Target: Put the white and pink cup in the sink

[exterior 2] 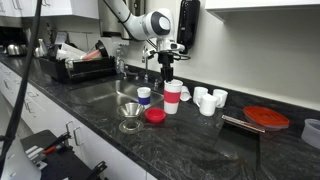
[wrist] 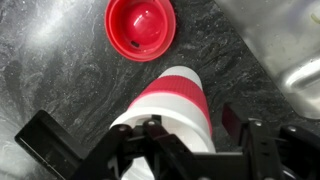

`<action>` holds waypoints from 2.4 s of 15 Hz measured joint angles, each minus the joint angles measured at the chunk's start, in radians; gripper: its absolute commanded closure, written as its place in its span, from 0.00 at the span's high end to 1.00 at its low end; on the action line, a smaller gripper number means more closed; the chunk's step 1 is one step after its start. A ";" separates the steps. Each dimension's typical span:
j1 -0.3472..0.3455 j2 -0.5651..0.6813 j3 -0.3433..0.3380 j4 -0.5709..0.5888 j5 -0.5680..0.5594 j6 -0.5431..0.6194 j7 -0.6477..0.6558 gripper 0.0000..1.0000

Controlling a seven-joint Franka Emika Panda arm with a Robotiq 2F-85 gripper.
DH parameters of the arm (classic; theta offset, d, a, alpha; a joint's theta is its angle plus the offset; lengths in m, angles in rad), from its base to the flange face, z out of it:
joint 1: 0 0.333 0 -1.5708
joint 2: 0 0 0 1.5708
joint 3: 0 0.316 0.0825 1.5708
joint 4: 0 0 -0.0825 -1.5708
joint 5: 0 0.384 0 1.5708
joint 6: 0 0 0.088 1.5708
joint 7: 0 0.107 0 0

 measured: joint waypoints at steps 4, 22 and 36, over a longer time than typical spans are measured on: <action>0.010 0.000 -0.003 0.005 0.000 0.000 0.001 0.05; 0.081 -0.120 0.046 -0.041 0.087 -0.005 -0.311 0.02; 0.136 -0.149 0.112 -0.160 0.121 -0.037 -0.420 0.08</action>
